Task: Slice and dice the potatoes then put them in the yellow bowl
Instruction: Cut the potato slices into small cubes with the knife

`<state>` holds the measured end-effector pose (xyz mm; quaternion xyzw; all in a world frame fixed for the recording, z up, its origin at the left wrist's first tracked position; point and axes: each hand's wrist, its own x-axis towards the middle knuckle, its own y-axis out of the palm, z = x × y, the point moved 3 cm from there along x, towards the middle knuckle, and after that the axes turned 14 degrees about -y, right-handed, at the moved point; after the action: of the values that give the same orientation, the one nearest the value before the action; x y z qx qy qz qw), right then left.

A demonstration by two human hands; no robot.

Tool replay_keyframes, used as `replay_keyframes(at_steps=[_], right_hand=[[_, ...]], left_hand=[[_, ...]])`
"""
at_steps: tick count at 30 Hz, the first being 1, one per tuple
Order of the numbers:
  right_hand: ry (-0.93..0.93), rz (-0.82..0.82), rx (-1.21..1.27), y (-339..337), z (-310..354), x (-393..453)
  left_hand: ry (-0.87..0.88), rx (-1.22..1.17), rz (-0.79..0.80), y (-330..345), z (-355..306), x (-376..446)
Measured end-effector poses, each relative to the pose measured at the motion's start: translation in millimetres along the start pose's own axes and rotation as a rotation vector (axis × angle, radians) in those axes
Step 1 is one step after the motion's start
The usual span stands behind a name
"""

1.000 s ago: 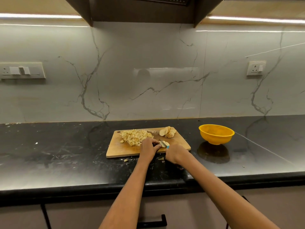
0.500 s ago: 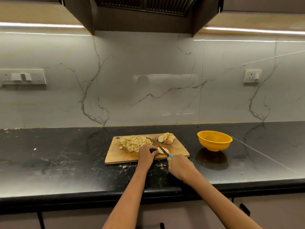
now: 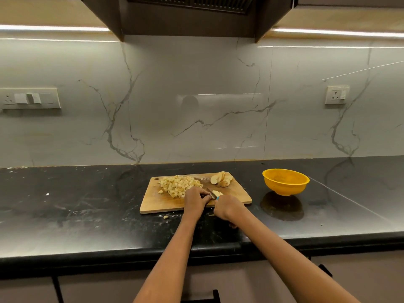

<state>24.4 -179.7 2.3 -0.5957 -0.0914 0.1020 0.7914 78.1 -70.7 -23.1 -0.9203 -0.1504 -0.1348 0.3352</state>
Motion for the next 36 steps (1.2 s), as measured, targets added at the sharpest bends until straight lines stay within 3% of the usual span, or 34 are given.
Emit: replay_keyframes(at_steps=[6,13,20,30,33,36], right_hand=[[-0.039,0.003,-0.187,4,-4,-35],[0.038,-0.297,-0.031,-2,-19,-63],[0.107,-0.345,0.052,-8,-41,-38],[0.113,-0.334,0.166,-7,-54,-31],[0.122,-0.330,0.179,-8,-55,-33],[0.140,-0.320,0.167,-7,-56,-35]], left_hand=[[-0.008,0.028,-0.026,1,1,-1],[-0.039,0.076,-0.024,3,1,1],[0.073,0.283,0.232,14,-19,15],[0.242,0.522,0.417,22,-28,20],[0.195,0.490,0.479,20,-29,19],[0.183,0.512,0.442,22,-29,18]])
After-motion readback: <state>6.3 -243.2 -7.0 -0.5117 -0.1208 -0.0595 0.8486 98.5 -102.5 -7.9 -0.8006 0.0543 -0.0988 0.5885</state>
